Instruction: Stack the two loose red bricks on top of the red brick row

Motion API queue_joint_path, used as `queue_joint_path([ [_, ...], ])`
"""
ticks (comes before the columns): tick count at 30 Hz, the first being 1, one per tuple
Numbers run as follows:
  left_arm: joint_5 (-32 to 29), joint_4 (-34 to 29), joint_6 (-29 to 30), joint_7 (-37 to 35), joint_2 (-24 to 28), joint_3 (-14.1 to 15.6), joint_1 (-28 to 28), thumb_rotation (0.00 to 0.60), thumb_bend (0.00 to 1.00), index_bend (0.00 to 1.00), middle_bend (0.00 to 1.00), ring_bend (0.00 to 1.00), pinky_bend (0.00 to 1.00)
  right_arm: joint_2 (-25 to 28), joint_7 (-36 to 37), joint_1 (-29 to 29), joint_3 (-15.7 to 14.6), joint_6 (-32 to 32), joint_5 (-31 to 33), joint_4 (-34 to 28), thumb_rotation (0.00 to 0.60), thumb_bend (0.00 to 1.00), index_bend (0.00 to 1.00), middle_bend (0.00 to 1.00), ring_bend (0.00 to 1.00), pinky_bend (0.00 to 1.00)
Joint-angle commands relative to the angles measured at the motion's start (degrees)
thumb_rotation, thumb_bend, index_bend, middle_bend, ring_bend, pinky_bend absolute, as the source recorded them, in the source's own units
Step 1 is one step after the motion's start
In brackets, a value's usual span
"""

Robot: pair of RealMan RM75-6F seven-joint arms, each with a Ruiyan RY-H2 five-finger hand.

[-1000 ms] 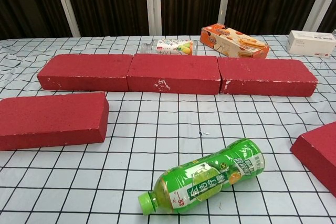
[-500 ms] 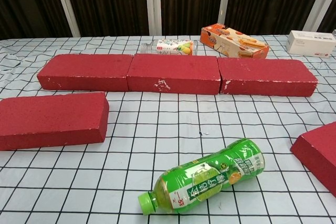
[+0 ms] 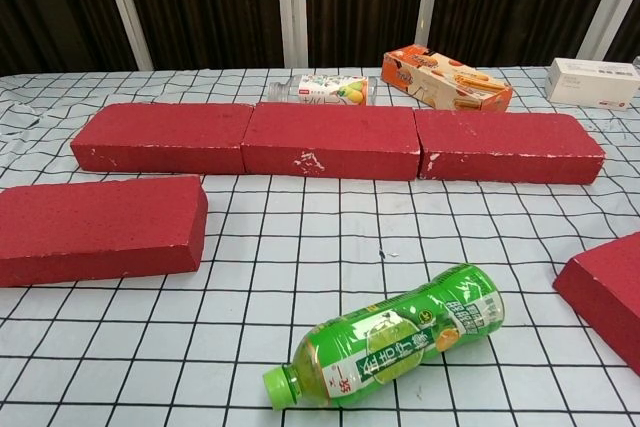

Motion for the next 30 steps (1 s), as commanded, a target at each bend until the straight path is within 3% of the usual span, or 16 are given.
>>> queue_joint_path([
  [1, -0.34, 0.09, -0.02, -0.14, 0.06, -0.16, 0.03, 0.600, 0.07, 0.00, 0.00, 0.00, 0.14, -1.07, -0.95, 0.76, -0.05, -1.64, 0.94, -0.83, 0.600, 0.17, 0.00, 0.00, 0.00, 0.00],
  [30, -1.20, -0.06, -0.78, 1.34, -0.33, -0.37, -0.34, 0.600, 0.07, 0.00, 0.00, 0.00, 0.14, -2.70, -7.88, 6.50, 0.61, -10.56, 6.24, -5.15, 0.600, 0.17, 0.00, 0.00, 0.00, 0.00],
])
